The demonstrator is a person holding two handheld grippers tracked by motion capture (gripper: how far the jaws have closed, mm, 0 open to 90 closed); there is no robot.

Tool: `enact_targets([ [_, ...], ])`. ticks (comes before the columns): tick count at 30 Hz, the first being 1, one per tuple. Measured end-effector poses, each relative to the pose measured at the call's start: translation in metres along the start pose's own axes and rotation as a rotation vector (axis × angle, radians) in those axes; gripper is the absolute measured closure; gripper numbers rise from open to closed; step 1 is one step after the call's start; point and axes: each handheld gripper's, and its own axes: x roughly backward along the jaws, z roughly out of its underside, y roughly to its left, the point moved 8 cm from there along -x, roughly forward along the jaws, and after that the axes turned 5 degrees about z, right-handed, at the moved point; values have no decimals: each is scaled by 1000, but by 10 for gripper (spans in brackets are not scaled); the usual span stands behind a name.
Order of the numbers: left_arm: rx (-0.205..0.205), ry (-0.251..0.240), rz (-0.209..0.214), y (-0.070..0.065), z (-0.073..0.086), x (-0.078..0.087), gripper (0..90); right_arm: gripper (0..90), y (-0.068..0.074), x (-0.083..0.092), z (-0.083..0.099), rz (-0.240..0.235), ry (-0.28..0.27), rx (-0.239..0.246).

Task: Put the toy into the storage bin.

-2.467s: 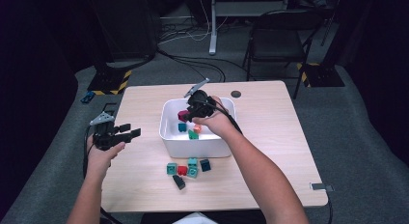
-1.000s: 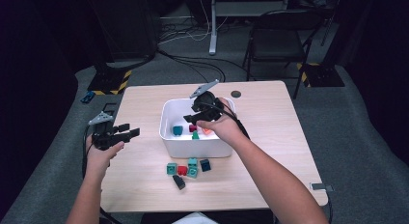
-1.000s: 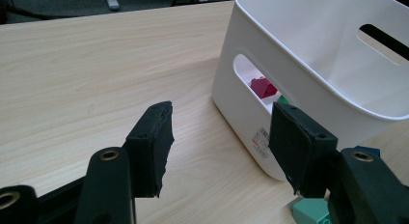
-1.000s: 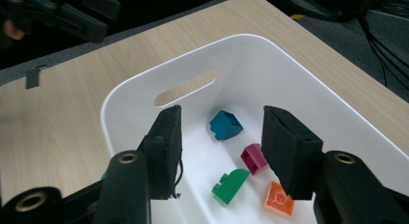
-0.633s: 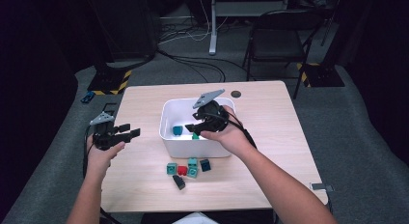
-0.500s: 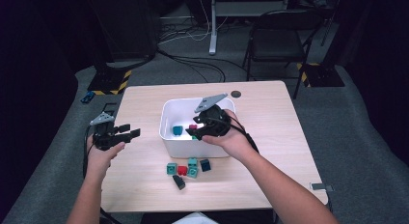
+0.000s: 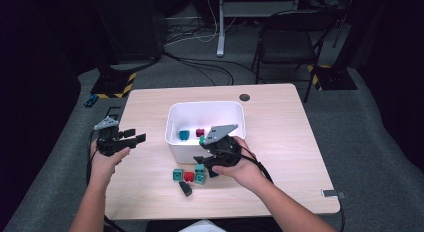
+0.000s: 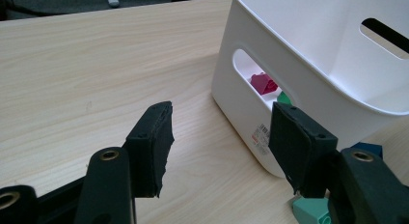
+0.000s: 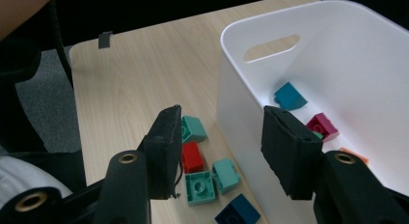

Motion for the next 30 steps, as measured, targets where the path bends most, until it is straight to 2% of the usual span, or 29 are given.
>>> enact_targets([
  [5,1,1,-2,1,0,1,410,481,9,-16,16,-1,22,42],
  [19,2,-2,-5,2,0,2,410,478,35,-61,55,-32,71,-22],
  [23,4,-4,-6,2,1,2,410,473,41,-72,63,-36,82,6],
  [30,6,-5,-8,2,1,2,410,474,53,-84,67,-62,97,8],
])
